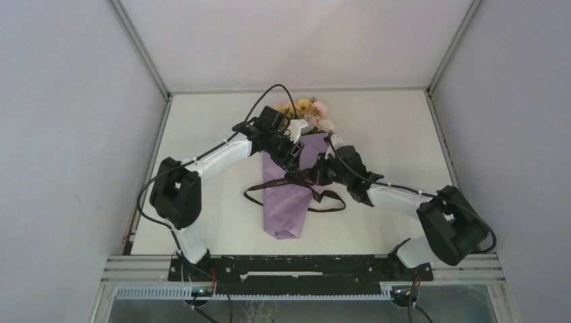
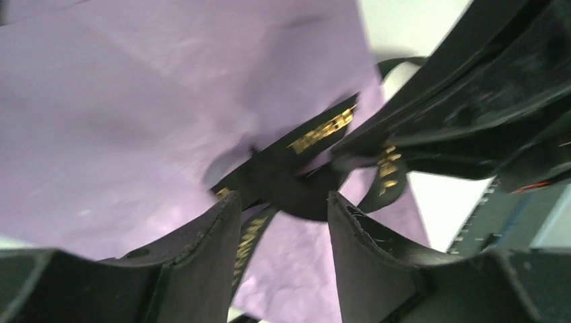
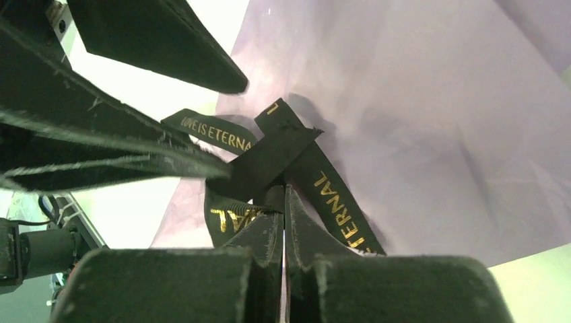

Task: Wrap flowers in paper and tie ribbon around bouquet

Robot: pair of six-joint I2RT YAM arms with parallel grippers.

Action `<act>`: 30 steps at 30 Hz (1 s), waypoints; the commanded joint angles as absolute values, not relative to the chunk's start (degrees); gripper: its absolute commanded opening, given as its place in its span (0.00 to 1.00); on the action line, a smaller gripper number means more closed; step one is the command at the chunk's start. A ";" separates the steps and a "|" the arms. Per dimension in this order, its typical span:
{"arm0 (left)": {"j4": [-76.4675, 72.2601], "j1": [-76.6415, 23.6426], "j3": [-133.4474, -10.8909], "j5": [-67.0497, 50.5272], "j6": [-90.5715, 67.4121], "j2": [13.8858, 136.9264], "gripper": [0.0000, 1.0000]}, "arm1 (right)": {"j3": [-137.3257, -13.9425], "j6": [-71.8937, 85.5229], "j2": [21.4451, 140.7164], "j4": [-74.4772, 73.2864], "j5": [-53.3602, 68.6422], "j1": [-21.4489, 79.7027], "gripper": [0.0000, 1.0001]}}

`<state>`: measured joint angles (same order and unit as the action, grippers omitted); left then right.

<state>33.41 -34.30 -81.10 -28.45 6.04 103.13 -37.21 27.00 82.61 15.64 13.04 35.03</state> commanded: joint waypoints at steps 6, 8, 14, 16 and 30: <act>36.70 -35.46 -78.28 -12.86 20.52 99.72 0.57 | -37.97 24.71 79.55 15.78 14.42 34.02 0.00; 35.96 -35.82 -78.54 -11.94 20.50 100.69 0.59 | -37.97 24.70 79.50 15.73 14.27 34.04 0.00; 35.58 -36.17 -82.18 -14.03 17.76 105.10 0.54 | -37.97 24.74 79.38 15.38 14.29 33.82 0.00; 35.89 -36.60 -82.28 -14.85 17.93 105.93 0.52 | -37.95 24.53 79.21 14.64 13.88 33.84 0.00; 33.77 -38.06 -79.59 -15.14 17.62 104.85 0.00 | -37.96 26.56 80.86 15.96 16.26 31.50 0.00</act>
<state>35.57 -38.24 -79.55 -13.74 17.69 107.85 -37.21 25.96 81.17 13.08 14.68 32.86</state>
